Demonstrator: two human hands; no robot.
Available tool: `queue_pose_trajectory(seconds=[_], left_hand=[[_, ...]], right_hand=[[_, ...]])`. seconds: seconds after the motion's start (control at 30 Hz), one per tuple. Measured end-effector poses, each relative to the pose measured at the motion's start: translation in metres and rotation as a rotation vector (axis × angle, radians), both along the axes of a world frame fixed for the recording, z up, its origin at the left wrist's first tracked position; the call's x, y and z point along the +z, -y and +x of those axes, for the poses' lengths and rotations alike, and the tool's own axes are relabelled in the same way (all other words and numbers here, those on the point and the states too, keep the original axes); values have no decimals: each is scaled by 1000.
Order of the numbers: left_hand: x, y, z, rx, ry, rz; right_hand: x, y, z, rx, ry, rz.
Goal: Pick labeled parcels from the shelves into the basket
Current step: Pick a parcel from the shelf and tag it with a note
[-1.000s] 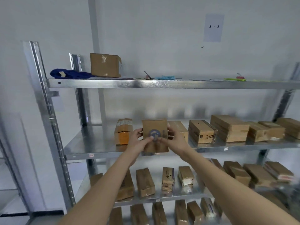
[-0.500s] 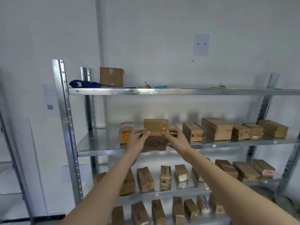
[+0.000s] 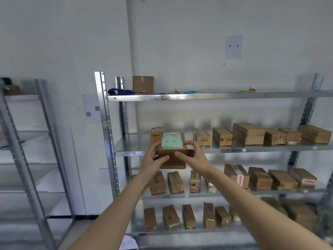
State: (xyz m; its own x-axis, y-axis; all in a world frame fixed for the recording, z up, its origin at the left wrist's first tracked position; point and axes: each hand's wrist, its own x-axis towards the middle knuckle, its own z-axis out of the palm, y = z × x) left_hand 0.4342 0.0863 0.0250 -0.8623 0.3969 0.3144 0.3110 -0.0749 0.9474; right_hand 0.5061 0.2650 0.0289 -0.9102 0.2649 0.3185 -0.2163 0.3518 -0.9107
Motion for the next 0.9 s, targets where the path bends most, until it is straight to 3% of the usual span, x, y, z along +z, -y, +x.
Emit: queue_pose_trajectory(seconds=[0.2, 0.6, 0.77, 0.9], left_hand=[[-12, 60, 42, 184, 43, -15], [-25, 212, 47, 283, 108, -46], [-32, 281, 23, 315, 268, 32], [-52, 340, -8, 301, 336, -13]], right_hand=[[-20, 63, 17, 11, 45, -51], [-30, 214, -5, 292, -93, 180], [-53, 290, -43, 139, 64, 270], [-63, 355, -71, 95, 122, 351]])
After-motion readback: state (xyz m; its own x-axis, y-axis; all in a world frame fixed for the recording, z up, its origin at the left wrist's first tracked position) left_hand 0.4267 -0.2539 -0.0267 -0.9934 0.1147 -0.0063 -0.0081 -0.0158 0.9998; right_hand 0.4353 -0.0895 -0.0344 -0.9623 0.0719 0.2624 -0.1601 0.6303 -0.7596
